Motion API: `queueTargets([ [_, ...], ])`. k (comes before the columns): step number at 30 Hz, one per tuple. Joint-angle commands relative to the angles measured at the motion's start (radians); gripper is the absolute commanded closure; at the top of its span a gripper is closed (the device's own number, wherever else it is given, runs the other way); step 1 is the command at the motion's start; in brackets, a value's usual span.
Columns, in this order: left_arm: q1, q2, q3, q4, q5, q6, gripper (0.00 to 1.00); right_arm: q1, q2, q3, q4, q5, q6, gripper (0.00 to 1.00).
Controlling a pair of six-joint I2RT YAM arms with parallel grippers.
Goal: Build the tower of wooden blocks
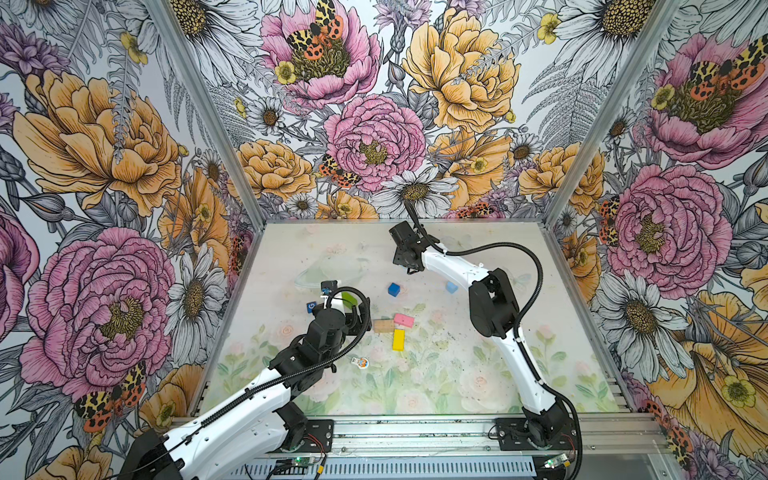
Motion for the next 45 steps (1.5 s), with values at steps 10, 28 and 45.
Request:
queueTargets([
  [10,-0.003,-0.053,-0.047,-0.017,-0.031,0.015,0.01,-0.003,0.097,0.152,-0.099,0.012,0.002,0.46],
  [28,0.019,-0.142,-0.073,-0.066,-0.018,-0.007,0.01,-0.026,0.108,0.179,-0.16,-0.029,-0.088,0.68],
  [45,-0.005,-0.251,-0.061,-0.166,0.015,-0.084,0.01,0.031,-0.128,-0.191,-0.174,0.035,-0.169,0.67],
])
